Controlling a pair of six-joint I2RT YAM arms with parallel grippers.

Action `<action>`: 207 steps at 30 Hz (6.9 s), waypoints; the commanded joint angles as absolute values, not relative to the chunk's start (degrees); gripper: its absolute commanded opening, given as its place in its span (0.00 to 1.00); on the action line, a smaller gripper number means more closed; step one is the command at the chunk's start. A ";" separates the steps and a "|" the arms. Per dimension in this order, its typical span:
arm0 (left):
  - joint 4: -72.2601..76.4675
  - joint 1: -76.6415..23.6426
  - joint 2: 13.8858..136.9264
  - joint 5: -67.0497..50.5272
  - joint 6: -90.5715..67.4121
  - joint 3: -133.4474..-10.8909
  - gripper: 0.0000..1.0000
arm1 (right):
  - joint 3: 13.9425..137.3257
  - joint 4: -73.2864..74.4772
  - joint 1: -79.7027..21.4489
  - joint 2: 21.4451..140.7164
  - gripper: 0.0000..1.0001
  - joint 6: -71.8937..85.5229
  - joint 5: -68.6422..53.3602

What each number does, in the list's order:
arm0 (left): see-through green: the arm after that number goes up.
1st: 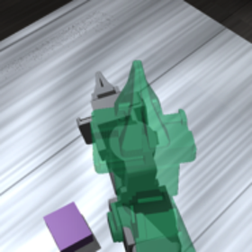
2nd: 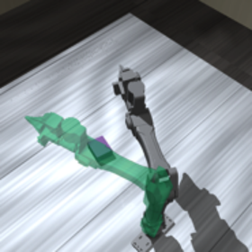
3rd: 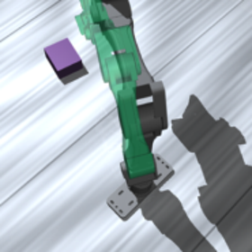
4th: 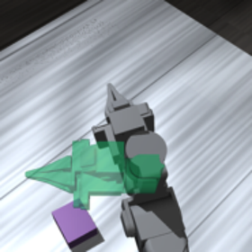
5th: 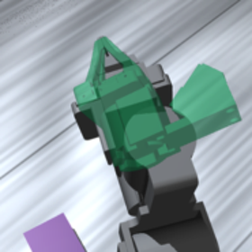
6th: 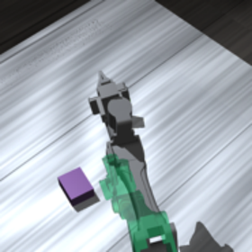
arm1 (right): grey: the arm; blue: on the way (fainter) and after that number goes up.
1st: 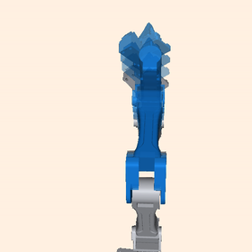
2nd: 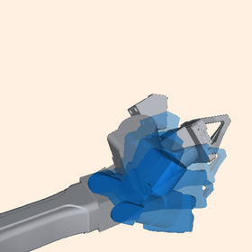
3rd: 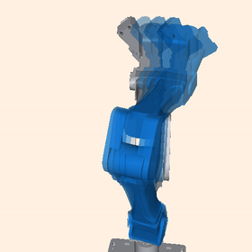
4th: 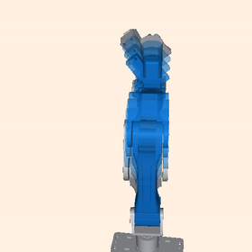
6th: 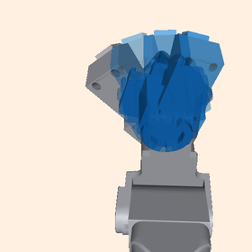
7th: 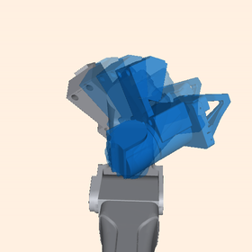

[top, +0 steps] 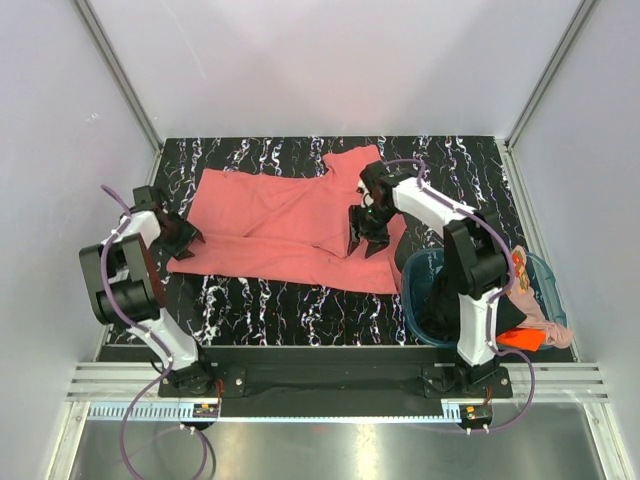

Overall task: Fold and stack the t-shirts
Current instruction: Fold the tshirt

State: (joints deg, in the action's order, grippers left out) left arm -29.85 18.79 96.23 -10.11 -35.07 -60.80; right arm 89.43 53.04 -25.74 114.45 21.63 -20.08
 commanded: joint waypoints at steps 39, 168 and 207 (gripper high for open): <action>-8.54 25.23 73.20 -4.32 -24.18 -53.08 0.58 | 84.37 47.55 -36.30 110.39 0.63 16.34 -17.49; -39.81 2.72 78.49 -16.08 -23.73 -60.21 0.61 | 101.58 20.75 -30.32 132.07 0.14 43.77 -31.73; -38.08 8.96 94.03 -6.85 -28.92 -75.58 0.65 | 125.50 41.94 -21.36 131.56 0.86 16.53 -1.85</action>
